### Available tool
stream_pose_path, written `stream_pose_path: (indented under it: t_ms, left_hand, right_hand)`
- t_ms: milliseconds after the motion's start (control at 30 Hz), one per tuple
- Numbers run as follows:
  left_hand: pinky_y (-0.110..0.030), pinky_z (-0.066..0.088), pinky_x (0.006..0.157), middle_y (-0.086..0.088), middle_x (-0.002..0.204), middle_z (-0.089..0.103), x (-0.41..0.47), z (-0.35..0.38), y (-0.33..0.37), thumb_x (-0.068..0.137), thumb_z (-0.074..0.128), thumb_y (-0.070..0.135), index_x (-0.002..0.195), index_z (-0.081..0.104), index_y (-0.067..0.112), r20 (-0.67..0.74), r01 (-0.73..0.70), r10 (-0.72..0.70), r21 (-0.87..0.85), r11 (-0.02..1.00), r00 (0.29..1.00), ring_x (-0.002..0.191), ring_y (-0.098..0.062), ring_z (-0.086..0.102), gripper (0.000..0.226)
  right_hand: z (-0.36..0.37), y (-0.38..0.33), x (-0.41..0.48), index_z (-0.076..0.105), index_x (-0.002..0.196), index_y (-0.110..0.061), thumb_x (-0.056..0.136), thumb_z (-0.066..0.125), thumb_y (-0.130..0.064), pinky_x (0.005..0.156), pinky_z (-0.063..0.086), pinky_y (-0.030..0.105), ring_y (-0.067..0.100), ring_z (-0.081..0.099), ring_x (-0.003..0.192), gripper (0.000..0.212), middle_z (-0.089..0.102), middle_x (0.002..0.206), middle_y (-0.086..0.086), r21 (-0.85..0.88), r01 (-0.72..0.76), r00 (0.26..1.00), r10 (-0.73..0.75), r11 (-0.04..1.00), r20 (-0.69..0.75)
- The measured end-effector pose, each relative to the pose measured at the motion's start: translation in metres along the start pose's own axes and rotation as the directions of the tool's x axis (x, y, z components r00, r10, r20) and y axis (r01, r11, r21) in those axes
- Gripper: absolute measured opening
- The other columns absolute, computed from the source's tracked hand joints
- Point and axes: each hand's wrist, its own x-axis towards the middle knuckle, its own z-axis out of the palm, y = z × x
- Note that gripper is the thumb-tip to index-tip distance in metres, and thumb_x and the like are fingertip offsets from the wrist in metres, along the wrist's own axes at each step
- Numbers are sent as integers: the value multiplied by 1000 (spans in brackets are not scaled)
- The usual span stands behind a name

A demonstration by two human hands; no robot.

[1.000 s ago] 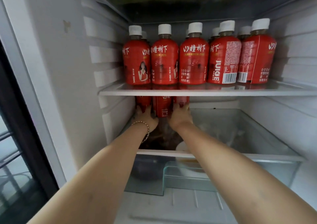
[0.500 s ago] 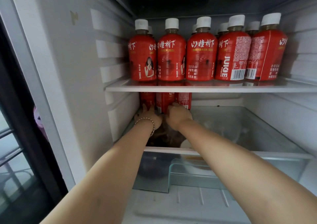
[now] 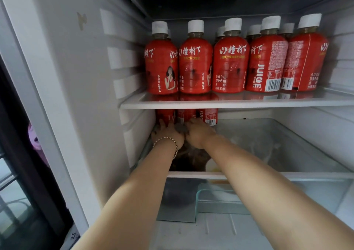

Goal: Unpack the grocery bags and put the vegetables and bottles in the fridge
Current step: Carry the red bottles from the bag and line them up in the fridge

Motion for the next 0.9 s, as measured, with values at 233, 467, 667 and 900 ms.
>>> stream_pose_path:
  t_ms: [233,467,667,900]
  left_hand:
    - [-42,20,115,-10,156,15,-5,-1,2,95,38,37,148,23,18,-57,-11,13,36,999,998,141,-29,21,58]
    - [-37,41,99,-5,121,60,-49,-18,17,94,44,27,114,59,19,-147,-129,189,344,930,971,116,-25,52,26]
    - [-34,43,91,-9,123,57,-135,-48,24,93,44,28,120,55,14,-185,-144,223,365,920,957,113,-27,54,33]
    - [-33,44,80,-8,119,60,-257,-57,-21,93,39,23,112,57,12,-87,131,-104,407,904,991,106,-30,57,28]
  right_hand:
    - [5,-4,-10,57,125,-15,98,41,-27,92,49,39,29,57,108,33,58,123,10,-49,-77,997,76,996,-28]
    - [-19,-6,-71,58,120,-7,95,43,-15,82,49,33,28,58,102,30,58,120,13,-179,49,998,-57,983,-42]
    - [-51,-2,-121,62,98,-13,92,44,-13,67,44,30,29,59,93,19,60,112,11,-227,224,973,-229,948,6]
    - [-49,-63,-197,61,112,-19,95,39,-24,82,48,33,26,60,105,28,64,116,3,-130,608,793,-607,784,49]
